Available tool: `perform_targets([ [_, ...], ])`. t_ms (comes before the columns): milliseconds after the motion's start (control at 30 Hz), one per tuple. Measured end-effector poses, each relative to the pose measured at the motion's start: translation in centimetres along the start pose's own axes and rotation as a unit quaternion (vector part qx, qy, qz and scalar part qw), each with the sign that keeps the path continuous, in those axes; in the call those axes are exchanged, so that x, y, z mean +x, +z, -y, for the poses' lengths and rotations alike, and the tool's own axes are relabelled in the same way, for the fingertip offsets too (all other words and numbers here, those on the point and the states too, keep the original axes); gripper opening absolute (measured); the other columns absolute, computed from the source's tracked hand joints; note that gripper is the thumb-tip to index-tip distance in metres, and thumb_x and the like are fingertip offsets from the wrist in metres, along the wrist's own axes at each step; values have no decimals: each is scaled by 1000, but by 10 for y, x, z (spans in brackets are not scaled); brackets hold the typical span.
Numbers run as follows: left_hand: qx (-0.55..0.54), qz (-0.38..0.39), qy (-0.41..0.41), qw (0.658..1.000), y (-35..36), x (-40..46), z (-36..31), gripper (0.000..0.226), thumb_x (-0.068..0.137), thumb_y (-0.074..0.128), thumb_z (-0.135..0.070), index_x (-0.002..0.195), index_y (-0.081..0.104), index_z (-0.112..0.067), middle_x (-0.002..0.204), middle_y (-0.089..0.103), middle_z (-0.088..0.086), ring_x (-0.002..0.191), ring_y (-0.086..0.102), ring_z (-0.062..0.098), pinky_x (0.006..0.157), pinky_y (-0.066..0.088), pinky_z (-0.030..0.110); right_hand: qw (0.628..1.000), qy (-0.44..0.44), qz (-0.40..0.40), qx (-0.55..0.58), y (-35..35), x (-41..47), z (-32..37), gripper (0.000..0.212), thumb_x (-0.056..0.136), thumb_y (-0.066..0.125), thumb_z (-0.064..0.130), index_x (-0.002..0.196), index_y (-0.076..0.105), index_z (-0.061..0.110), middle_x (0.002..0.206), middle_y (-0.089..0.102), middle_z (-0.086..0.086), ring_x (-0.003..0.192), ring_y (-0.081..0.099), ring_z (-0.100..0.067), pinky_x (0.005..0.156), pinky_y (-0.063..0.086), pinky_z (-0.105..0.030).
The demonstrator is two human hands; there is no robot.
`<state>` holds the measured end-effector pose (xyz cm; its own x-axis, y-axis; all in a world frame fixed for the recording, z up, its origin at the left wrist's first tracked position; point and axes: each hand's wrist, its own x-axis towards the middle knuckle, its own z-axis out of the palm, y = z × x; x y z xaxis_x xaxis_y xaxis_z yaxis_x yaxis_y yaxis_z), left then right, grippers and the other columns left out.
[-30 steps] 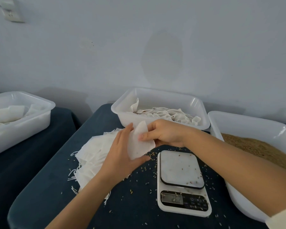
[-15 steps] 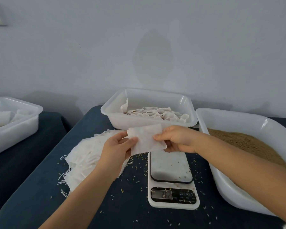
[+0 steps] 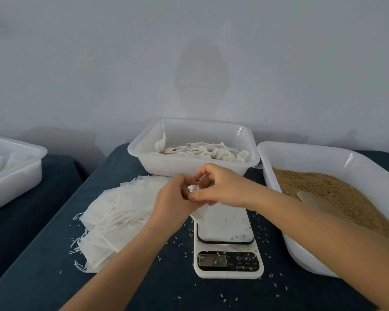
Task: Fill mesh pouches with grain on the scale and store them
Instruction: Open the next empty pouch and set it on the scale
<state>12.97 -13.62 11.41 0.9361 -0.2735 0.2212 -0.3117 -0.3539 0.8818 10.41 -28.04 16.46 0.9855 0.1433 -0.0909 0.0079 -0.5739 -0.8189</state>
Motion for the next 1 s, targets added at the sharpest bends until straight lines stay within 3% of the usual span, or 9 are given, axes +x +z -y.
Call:
perform_targets([
  [167, -15, 53, 15, 998, -4, -5, -1, 41, 69, 74, -48, 101, 52, -34, 62, 57, -7, 54, 50, -2, 52, 41, 12, 999, -21, -7, 37, -11, -2, -5, 23, 85, 69, 14, 107, 60, 19, 94, 71, -3, 74, 69, -10, 66, 55, -17],
  [267, -82, 73, -1, 994, -4, -9, -2, 26, 85, 65, -30, 108, 53, -28, 70, 66, -7, 60, 60, 4, 61, 51, 18, 999, -20, -19, 27, -17, -2, -7, 20, 88, 67, 17, 107, 62, 17, 89, 71, 0, 69, 68, -8, 65, 55, -15],
  [400, -81, 34, -19, 996, -3, -10, -6, 14, 88, 61, -19, 96, 55, -29, 69, 68, -8, 59, 63, 6, 67, 55, 26, 999, -12, 27, -14, -20, -5, -9, 29, 88, 66, 10, 116, 61, 18, 101, 66, 2, 83, 67, -8, 65, 53, -15],
  [600, 17, 27, 125, 992, 4, -16, -12, 19, 86, 64, -24, 91, 53, -39, 74, 59, -12, 67, 52, 1, 59, 41, 15, 993, 15, 12, -112, -9, -4, -11, 25, 89, 53, 8, 111, 64, 16, 99, 68, -3, 81, 64, -14, 69, 53, -25],
  [633, 21, 35, 161, 986, 4, -19, -11, 24, 83, 68, -32, 97, 50, -42, 83, 56, -14, 75, 51, -1, 63, 39, 11, 993, 10, 14, -113, -8, -4, -12, 21, 90, 54, 11, 107, 65, 17, 99, 68, -4, 77, 63, -14, 67, 52, -25],
  [700, 45, 65, 196, 977, 1, -21, -8, 56, 70, 72, -54, 112, 37, -46, 110, 46, -16, 101, 43, -8, 79, 34, 3, 995, -4, 18, -93, -8, -7, -11, 11, 91, 57, 16, 96, 65, 20, 95, 68, -3, 72, 62, -9, 64, 52, -21],
  [800, 52, 174, 149, 972, -3, -18, -4, 109, 52, 78, -66, 133, 6, -48, 135, 24, -24, 123, 26, -15, 93, 24, -3, 997, -36, 25, -62, -12, -11, -9, 18, 88, 56, 6, 96, 62, 21, 99, 68, 3, 78, 63, -7, 58, 50, -13],
  [900, 18, 232, 128, 964, 1, -15, -2, 123, 50, 78, -60, 135, -9, -52, 139, 17, -37, 130, 19, -18, 98, 24, 1, 995, -80, 29, -52, -12, -14, -7, 23, 85, 59, -1, 88, 55, 22, 84, 64, 10, 69, 59, -6, 55, 46, -14],
  [1000, 14, 222, 129, 966, 4, -14, -1, 127, 53, 77, -59, 146, -6, -40, 139, 27, -37, 129, 26, -16, 101, 27, 6, 993, -96, 21, -68, -13, -16, -9, 17, 85, 67, 9, 87, 53, 19, 74, 62, 5, 58, 50, -4, 55, 44, -15],
])
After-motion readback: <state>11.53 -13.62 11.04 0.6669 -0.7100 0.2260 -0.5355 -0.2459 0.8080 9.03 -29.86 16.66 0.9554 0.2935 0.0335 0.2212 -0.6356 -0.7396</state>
